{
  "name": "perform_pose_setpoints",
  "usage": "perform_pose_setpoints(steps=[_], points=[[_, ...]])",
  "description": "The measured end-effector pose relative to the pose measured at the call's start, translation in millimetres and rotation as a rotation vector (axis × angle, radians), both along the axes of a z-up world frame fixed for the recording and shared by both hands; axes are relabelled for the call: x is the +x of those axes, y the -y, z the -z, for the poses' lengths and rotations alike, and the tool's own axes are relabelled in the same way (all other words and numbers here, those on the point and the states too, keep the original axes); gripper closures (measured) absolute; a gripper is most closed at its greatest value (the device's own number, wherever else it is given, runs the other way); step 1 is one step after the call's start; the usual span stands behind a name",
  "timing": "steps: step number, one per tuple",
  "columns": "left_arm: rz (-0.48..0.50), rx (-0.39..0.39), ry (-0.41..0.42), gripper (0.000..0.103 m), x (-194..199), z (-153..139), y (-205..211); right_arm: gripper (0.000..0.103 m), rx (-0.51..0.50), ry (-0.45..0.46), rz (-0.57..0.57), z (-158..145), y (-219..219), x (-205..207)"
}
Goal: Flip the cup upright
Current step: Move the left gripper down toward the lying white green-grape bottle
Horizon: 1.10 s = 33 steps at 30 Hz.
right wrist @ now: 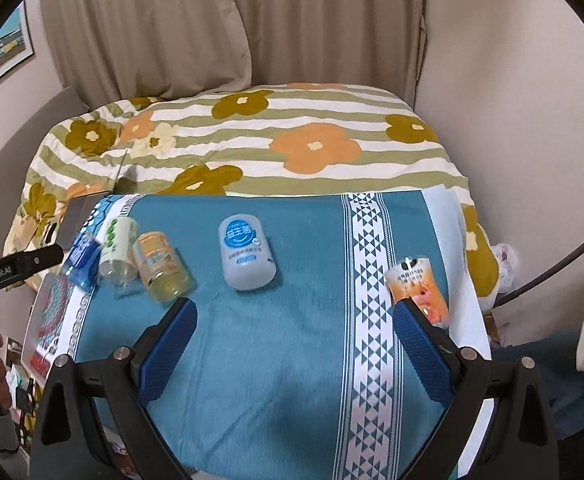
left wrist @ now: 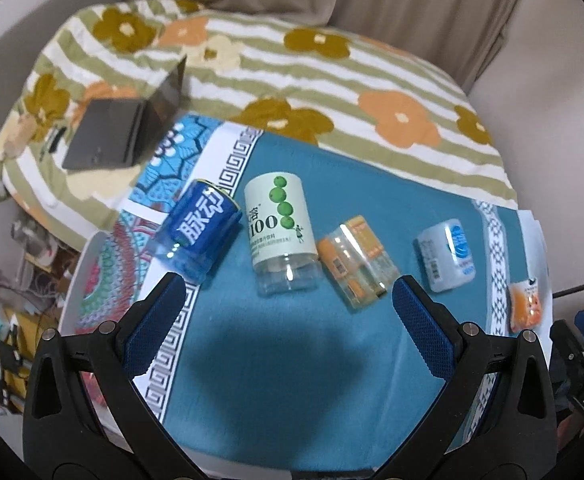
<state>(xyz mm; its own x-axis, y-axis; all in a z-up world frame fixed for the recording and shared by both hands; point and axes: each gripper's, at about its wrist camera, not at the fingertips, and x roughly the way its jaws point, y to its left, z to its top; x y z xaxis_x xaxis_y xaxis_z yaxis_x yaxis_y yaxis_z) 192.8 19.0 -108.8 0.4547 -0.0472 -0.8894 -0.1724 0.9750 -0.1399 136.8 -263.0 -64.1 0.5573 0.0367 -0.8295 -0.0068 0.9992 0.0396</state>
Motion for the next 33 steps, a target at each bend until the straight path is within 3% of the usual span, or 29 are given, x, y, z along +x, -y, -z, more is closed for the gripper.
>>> perform_pose_setpoints(steps=[8, 12, 25, 29, 33], points=[[0.028, -0.028, -0.143, 0.0, 45.4, 49.2, -2.1, 0.005, -0.007, -0.065, 0.051, 22.5, -4.6, 49.3], [0.039, -0.03, -0.208, 0.005, 56.3, 70.5, -1.3, 0.005, -0.006, -0.1, 0.061, 34.2, -6.7, 66.7], [0.056, -0.03, -0.282, 0.01, 75.5, 100.9, -4.4, 0.005, -0.005, -0.187, 0.03, 66.0, -24.7, 92.3], [0.054, -0.041, -0.299, 0.032, 78.0, 106.4, -4.9, 0.005, -0.007, -0.197, 0.029, 69.3, -27.4, 96.7], [0.064, -0.032, -0.292, 0.032, 78.3, 106.5, -2.4, 0.005, -0.006, -0.204, 0.027, 71.8, -29.3, 97.1]])
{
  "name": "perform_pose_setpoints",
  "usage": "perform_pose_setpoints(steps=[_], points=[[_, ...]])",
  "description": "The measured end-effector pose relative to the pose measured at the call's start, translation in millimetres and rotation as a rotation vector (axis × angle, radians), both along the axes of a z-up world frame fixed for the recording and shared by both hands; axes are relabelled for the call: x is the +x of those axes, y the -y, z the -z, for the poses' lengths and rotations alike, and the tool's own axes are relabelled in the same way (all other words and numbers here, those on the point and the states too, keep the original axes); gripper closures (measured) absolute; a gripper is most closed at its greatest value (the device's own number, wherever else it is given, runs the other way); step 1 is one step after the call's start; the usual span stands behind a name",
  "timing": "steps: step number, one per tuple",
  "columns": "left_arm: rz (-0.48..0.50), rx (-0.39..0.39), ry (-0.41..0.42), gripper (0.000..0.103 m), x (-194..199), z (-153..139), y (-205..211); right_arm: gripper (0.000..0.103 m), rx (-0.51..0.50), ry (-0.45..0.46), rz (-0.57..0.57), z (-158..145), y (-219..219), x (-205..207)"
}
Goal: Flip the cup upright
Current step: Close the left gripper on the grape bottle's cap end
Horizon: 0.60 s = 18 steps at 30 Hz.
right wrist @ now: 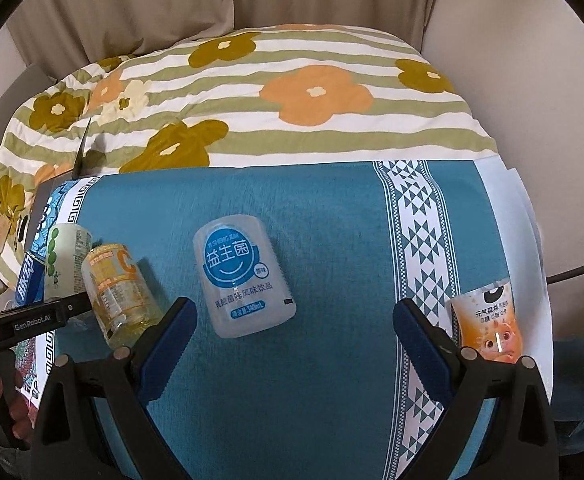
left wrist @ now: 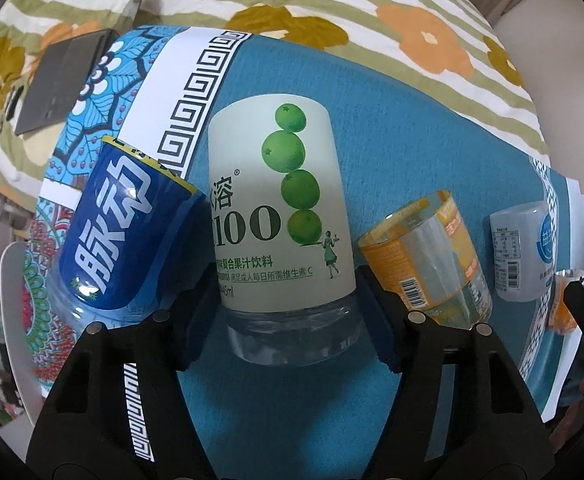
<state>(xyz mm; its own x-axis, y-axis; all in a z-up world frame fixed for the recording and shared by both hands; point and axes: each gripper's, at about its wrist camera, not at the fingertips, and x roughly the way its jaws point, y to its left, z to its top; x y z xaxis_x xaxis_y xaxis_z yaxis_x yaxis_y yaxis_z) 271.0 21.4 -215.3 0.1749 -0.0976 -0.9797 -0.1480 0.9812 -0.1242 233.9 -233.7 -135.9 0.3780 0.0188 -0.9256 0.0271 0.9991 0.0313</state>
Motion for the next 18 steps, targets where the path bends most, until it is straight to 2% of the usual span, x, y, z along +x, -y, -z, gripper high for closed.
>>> perform_pose_setpoints(steps=[9, 18], points=[[0.031, 0.018, 0.052, 0.033, -15.0, -17.9, 7.9, 0.005, 0.01, 0.009, -0.015, -1.1, -0.3, -4.5], [0.023, 0.027, 0.124, 0.033, -47.7, -50.9, 13.9, 0.005, 0.026, 0.064, -0.033, -20.9, 3.4, -29.8]])
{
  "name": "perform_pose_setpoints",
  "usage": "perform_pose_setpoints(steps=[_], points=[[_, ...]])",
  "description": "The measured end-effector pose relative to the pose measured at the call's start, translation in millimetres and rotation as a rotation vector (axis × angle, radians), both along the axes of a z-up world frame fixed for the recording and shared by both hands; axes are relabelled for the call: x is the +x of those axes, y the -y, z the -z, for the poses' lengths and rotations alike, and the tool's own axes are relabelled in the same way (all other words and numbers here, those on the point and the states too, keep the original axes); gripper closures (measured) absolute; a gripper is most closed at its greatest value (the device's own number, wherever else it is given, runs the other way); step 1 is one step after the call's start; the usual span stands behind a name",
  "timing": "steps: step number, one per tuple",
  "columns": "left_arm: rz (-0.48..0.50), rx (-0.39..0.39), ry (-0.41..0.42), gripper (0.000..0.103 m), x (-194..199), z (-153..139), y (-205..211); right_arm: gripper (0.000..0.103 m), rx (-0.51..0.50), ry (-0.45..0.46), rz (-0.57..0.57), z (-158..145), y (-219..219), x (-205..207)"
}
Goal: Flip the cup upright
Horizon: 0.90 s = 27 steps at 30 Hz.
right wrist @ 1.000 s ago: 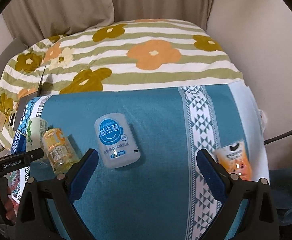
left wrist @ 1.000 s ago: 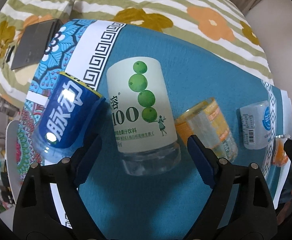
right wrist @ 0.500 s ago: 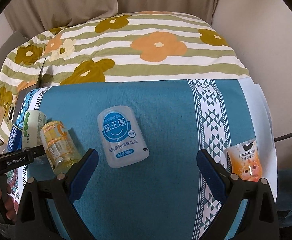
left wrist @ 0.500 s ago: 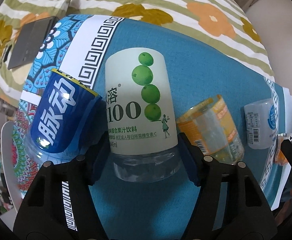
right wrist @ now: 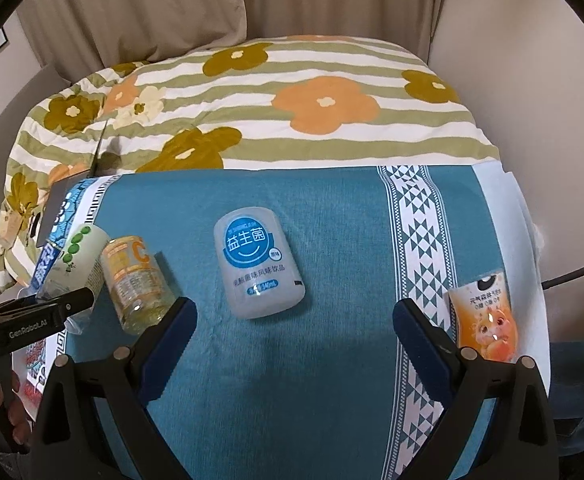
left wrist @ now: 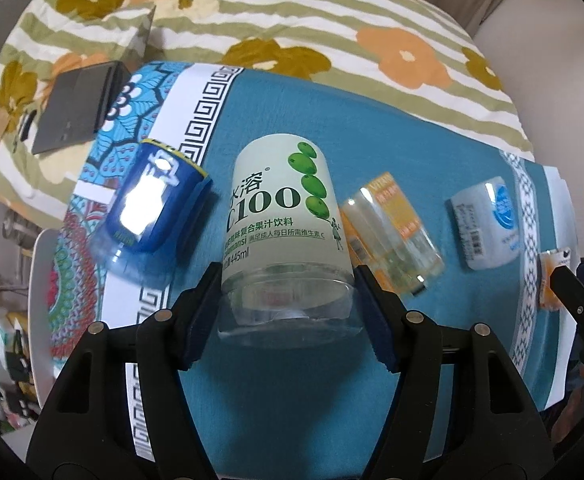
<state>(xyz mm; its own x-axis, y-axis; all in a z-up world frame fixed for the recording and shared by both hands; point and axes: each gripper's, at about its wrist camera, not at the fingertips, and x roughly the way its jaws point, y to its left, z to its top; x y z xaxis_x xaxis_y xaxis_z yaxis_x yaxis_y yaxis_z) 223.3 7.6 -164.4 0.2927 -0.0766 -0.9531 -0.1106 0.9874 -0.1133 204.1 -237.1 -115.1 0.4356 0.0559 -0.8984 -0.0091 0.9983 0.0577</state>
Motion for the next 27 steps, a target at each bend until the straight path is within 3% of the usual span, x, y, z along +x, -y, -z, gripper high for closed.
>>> perform_pose_setpoints(steps=[7, 13, 18, 27], points=[[-0.007, -0.022, 0.052, 0.033, -41.6, -17.0, 14.3, 0.005, 0.004, 0.054, -0.014, -18.9, 10.9, -35.3], [-0.005, -0.069, 0.077, 0.034, -84.9, -15.1, 35.3, 0.005, -0.007, 0.076, -0.023, -23.2, 24.5, -74.5], [0.038, -0.111, 0.114, 0.034, -114.6, -10.2, 65.6, 0.005, -0.02, 0.084, -0.02, -19.7, 37.0, -105.6], [0.105, -0.144, 0.178, 0.034, -126.1, 11.6, 115.2, 0.005, -0.031, 0.067, -0.004, 2.7, 58.7, -138.2]])
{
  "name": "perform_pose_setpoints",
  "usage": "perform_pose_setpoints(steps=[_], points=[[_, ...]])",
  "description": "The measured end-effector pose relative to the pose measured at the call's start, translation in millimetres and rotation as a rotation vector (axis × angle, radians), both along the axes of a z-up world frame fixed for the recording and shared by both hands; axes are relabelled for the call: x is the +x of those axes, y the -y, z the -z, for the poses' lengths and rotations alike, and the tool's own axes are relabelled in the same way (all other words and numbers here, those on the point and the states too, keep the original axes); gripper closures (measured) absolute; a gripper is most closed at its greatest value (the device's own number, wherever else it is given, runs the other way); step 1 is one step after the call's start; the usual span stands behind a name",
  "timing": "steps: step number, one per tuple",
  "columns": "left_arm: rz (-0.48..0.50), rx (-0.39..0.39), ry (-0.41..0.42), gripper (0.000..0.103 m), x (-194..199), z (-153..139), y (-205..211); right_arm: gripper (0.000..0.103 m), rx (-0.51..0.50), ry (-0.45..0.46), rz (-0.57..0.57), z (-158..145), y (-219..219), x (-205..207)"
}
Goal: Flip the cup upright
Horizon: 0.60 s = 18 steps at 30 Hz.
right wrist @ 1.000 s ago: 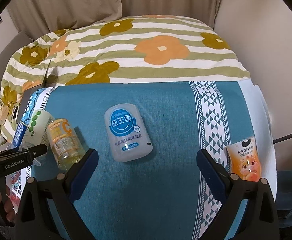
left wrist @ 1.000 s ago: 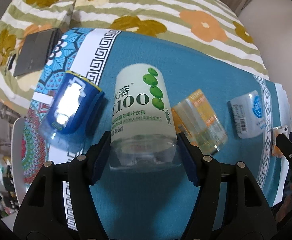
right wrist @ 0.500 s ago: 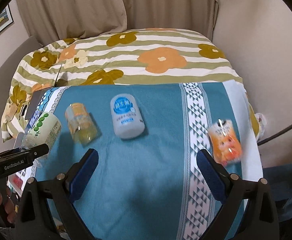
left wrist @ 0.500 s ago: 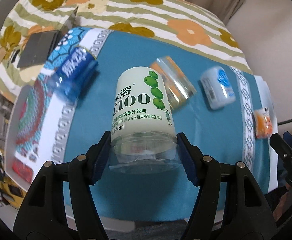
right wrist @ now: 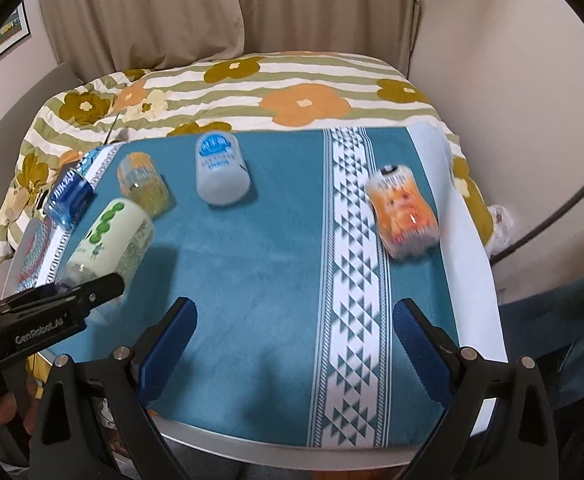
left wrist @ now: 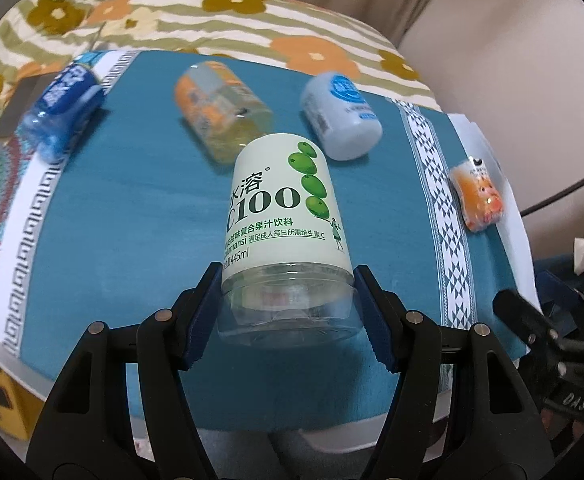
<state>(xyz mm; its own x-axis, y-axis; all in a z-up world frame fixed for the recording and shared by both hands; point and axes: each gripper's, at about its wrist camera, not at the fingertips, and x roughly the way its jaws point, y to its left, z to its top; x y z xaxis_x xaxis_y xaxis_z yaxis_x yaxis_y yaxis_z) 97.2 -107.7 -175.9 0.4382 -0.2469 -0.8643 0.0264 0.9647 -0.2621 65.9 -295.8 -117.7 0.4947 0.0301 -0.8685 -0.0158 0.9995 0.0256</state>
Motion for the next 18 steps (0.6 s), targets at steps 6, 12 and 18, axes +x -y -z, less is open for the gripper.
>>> perform_pose_setpoints(steps=[6, 12, 18], points=[[0.014, 0.018, -0.005, 0.033, -1.9, 17.1, 12.8, 0.005, 0.006, -0.028, 0.013, 19.5, 9.3, -3.9], [0.015, 0.038, -0.035, 0.033, 2.3, 28.3, 13.0, 0.005, 0.009, -0.039, 0.02, 24.5, 10.8, -3.0], [0.014, 0.062, -0.055, 0.02, 8.8, 33.4, 12.6, 0.005, 0.01, -0.048, 0.023, 26.8, 12.6, 0.4]])
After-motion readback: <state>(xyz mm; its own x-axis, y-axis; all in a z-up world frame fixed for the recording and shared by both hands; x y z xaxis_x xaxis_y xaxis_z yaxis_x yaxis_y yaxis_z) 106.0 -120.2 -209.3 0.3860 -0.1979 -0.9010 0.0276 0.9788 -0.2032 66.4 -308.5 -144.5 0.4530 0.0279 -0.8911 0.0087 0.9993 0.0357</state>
